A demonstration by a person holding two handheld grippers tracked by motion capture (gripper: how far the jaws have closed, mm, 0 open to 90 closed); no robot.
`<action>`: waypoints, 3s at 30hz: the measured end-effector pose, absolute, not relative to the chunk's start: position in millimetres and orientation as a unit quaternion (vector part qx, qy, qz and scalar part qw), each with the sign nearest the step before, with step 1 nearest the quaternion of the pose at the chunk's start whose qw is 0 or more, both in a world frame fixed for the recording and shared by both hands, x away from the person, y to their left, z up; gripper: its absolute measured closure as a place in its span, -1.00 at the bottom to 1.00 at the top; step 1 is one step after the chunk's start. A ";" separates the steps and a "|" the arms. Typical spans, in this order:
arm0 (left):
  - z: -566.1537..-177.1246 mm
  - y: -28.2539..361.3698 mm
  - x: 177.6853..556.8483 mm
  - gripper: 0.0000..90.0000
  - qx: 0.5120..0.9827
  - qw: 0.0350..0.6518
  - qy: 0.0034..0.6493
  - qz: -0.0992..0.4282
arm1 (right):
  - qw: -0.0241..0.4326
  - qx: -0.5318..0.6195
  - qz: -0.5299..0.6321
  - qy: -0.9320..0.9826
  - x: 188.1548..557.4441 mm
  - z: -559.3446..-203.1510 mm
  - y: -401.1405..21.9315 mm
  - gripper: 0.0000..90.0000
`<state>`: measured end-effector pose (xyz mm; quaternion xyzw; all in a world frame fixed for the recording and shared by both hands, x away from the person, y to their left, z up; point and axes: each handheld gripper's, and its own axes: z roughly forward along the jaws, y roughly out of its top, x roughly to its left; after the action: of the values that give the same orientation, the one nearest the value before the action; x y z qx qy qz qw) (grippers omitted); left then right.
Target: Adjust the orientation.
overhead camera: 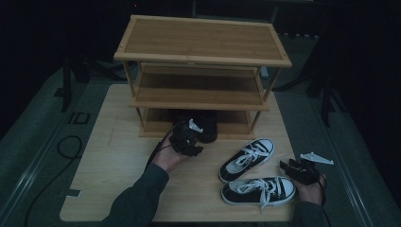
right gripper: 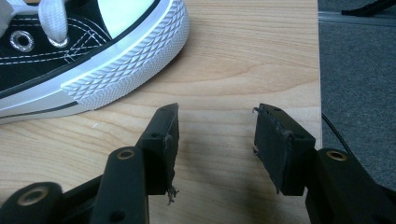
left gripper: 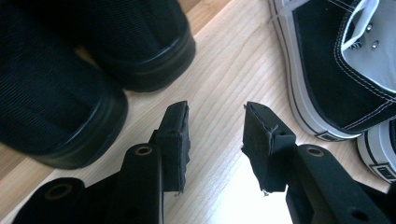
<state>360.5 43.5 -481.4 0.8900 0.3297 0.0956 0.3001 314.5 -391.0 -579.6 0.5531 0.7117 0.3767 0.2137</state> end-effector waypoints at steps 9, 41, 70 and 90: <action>-480.8 29.3 361.9 0.35 0.894 0.303 0.319 0.086 | 0.214 0.553 0.376 0.712 314.5 -579.6 -391.0 0.10; -484.4 -47.7 350.2 0.47 0.917 0.308 0.244 0.064 | 0.213 0.554 0.378 0.711 314.5 -579.7 -391.0 0.09; -503.4 -98.5 361.8 0.96 0.925 0.285 0.240 0.076 | 0.213 0.553 0.379 0.711 314.5 -579.8 -391.3 0.09; -501.1 -50.7 352.7 0.97 0.892 0.324 0.298 0.100 | 0.213 0.555 0.378 0.710 314.8 -579.6 -390.6 0.09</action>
<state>352.7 -50.7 -501.1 0.8924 0.2979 0.1000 0.3240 314.8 -390.6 -579.6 0.5554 0.7095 0.3779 0.2128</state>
